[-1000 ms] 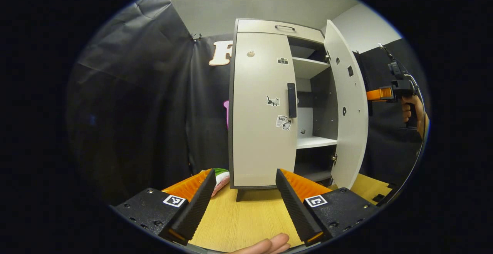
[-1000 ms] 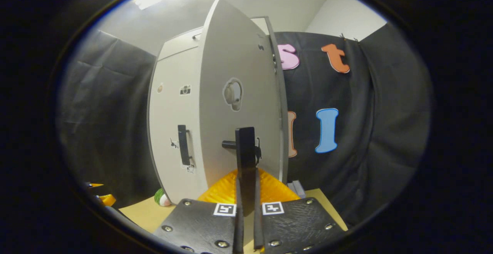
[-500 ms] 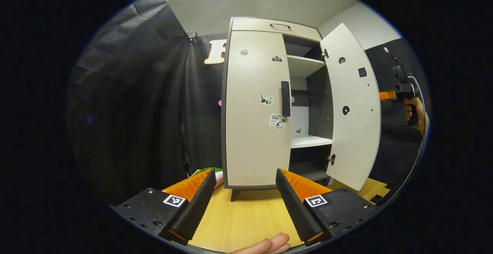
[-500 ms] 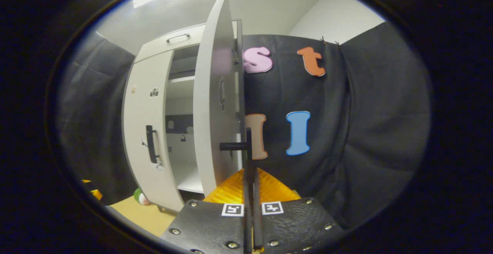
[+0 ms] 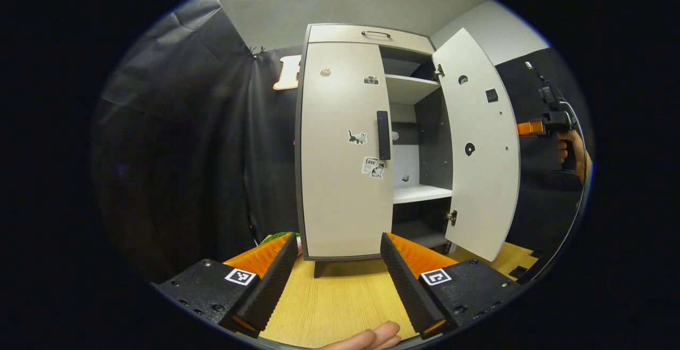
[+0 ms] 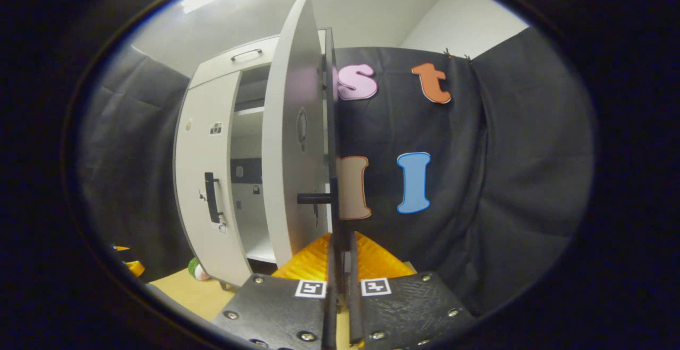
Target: Open the right door of the double-door shoe cabinet with the right hand, and open the left door with the left hand.
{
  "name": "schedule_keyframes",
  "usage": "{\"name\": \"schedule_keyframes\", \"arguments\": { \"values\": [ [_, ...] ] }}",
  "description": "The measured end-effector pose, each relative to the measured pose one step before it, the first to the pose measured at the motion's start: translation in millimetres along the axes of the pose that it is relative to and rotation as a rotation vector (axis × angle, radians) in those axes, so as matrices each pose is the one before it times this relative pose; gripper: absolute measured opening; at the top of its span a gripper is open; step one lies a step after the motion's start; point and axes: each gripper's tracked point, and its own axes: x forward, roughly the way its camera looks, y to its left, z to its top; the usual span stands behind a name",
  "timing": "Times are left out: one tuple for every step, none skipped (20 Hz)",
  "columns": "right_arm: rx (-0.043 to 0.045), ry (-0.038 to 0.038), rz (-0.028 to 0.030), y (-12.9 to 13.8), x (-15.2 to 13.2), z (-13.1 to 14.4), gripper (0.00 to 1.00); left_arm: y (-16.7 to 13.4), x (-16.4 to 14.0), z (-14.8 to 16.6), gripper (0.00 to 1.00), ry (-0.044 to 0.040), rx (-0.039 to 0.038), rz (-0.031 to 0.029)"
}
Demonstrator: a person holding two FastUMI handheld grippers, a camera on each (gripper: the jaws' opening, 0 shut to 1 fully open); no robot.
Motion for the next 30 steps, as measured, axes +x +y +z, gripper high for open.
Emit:
{"name": "schedule_keyframes", "arguments": {
  "values": [
    [-0.00815,-0.00958,0.00435,-0.17,1.06,0.37,0.01,-0.49,3.67,2.71,0.97,-0.00165,0.01053,0.00129],
    [-0.01704,-0.00683,-0.01157,-2.94,-3.95,-1.11,0.02,0.78,4.04,3.35,0.97,-0.00339,0.00676,0.00787],
    [-0.02809,-0.01685,-0.01907,-5.37,-6.55,1.37,0.05,1.45,3.50,4.14,0.97,-0.00695,0.00188,0.00694],
    [-0.01623,-0.01699,-0.01293,-3.43,-1.46,3.77,0.22,0.63,3.89,2.91,0.97,-0.00624,0.00033,0.00115],
    [-0.01006,-0.00848,-0.00528,-1.33,-5.05,0.61,0.39,0.35,5.17,2.55,0.97,0.00016,0.00146,0.00088],
    [-0.00427,-0.01103,-0.00043,1.88,-1.20,-1.52,0.39,0.39,6.45,0.89,0.97,0.00450,0.00303,0.00423],
    [0.00689,-0.00943,-0.00224,1.56,-8.56,2.34,0.44,0.80,5.10,1.86,0.97,0.00402,-0.00209,0.00449],
    [0.00089,-0.01013,-0.00341,2.73,-1.47,-1.17,0.49,1.19,5.05,2.03,0.97,0.00510,-0.00642,0.00102],
    [-0.00645,-0.01597,-0.02022,-2.41,-4.55,1.55,0.74,-0.81,4.27,1.67,0.97,0.00829,-0.01219,-0.00462],
    [0.00060,-0.01974,-0.01316,-0.56,-3.98,3.08,0.83,-1.76,5.07,2.58,0.97,0.00260,-0.01595,-0.00915],
    [0.00411,-0.01080,-0.00573,0.93,-4.44,1.56,0.92,-1.12,4.84,4.02,0.95,0.00184,-0.01287,-0.00982],
    [0.00690,-0.00208,-0.00834,1.41,-5.01,-0.87,0.93,-0.45,2.94,2.02,0.94,0.00485,-0.00547,-0.00694],
    [0.02035,-0.00127,-0.00602,1.32,-4.98,-0.47,0.99,0.59,3.19,2.44,0.96,0.00402,0.00372,-0.00178],
    [0.02824,-0.00380,-0.02162,1.18,-4.49,-0.08,0.99,0.96,4.39,1.24,0.96,0.00333,0.00637,0.00091],
    [0.02429,-0.00385,-0.02497,-1.09,-8.51,0.08,0.99,0.97,3.68,2.92,0.96,0.00350,0.00789,0.00071],
    [0.02667,-0.00635,-0.01200,1.63,-9.34,-1.16,0.96,0.76,3.94,0.85,0.96,0.00826,0.00062,-0.00039],
    [0.02190,0.00303,-0.00656,2.53,-5.94,-1.17,0.99,-1.11,4.35,2.65,0.94,0.00366,-0.00906,-0.00894],
    [0.00752,0.01333,0.01611,5.45,-6.93,-4.63,0.99,-3.05,5.52,2.92,0.95,0.00225,-0.01937,-0.01315],
    [0.00088,0.01706,0.02192,5.59,-7.93,-5.60,0.99,-2.91,7.09,4.15,0.94,0.00525,-0.02220,-0.01379],
    [0.00222,0.01381,0.01600,5.55,-10.08,-6.12,0.96,-4.13,7.44,5.29,0.95,-0.00356,-0.01709,-0.01505],
    [-0.00069,0.01130,0.00725,2.86,-7.63,-4.71,0.98,-2.81,8.17,7.15,0.97,-0.00666,-0.01508,-0.00474],
    [-0.00210,0.01105,0.00357,2.60,-5.19,-4.57,0.98,-3.10,8.85,6.44,0.96,-0.00756,-0.00743,-0.00305],
    [-0.00503,0.00873,0.00731,4.09,-3.79,-4.08,0.98,-4.48,10.11,9.55,0.97,-0.01476,-0.00129,-0.00927],
    [-0.00477,0.00516,0.00938,4.84,-3.20,-3.84,0.98,-4.90,9.54,9.85,0.97,-0.01964,0.00165,-0.00724],
    [-0.00495,0.00115,0.01391,5.93,-3.51,-3.09,0.98,-5.17,9.86,10.19,0.96,-0.01848,0.00105,-0.00675],
    [-0.00010,0.00153,0.00854,5.50,-4.10,-3.77,0.98,-3.86,11.12,8.06,0.96,-0.01951,-0.00400,-0.00138],
    [0.00323,-0.00497,0.00457,3.58,-5.16,-1.43,0.99,-4.10,11.61,7.74,0.96,-0.01270,-0.00547,0.00263],
    [0.00031,-0.00423,0.00501,4.64,-2.32,-0.53,0.99,-2.70,11.35,3.66,0.96,-0.00504,-0.00058,0.00881],
    [-0.00190,-0.00554,0.00870,4.55,-4.72,-0.18,0.99,-5.65,10.00,3.93,0.94,0.00175,0.00240,-0.00088],
    [0.00433,-0.00800,0.00673,4.95,-3.72,-0.46,0.98,-10.59,8.84,2.89,0.96,0.00136,0.00730,-0.01620]
  ]
}}
